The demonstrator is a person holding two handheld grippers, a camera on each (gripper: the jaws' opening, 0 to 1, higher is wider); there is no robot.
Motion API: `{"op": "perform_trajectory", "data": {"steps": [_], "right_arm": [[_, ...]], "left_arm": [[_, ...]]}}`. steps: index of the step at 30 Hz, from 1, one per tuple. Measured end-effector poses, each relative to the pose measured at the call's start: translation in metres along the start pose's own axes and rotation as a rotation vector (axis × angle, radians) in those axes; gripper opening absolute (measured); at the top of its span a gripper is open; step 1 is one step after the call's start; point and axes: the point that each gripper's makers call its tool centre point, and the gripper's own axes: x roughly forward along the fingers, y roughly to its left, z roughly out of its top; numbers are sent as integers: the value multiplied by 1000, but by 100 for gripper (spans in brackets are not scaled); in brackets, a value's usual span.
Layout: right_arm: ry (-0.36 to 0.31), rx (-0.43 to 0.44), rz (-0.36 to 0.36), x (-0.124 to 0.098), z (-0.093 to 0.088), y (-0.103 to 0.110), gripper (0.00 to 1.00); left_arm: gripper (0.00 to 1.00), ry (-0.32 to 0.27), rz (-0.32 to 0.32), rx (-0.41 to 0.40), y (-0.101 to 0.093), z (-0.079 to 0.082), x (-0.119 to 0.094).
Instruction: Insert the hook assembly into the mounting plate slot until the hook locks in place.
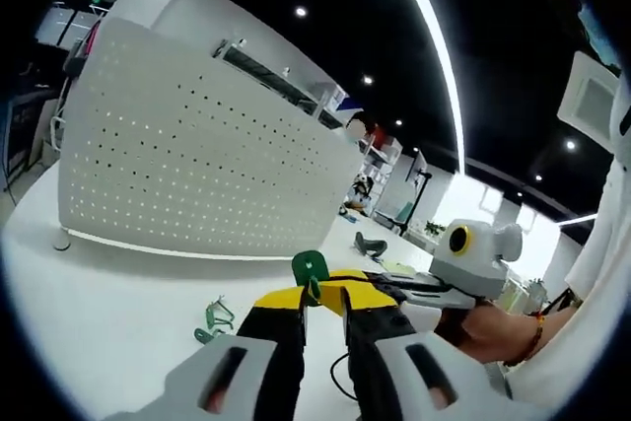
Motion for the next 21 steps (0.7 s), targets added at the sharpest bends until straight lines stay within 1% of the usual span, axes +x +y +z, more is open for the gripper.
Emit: {"op": "perform_trajectory", "data": {"steps": [4, 8, 16, 18, 21], "right_arm": [[-14, 0, 12, 0, 2, 7, 1], [-25, 3, 15, 0, 4, 8, 1], [-29, -2, 18, 1, 4, 10, 1], [-28, 5, 17, 1, 4, 10, 1], [-34, 15, 22, 3, 5, 11, 1]], "left_arm": [[9, -22, 9, -13, 1, 4, 0], [5, -25, 16, -27, 3, 3, -1], [5, -42, 25, -61, 5, 4, -3], [5, -43, 24, -61, 5, 4, -3], [4, -49, 32, -82, 6, 5, -4]]}}
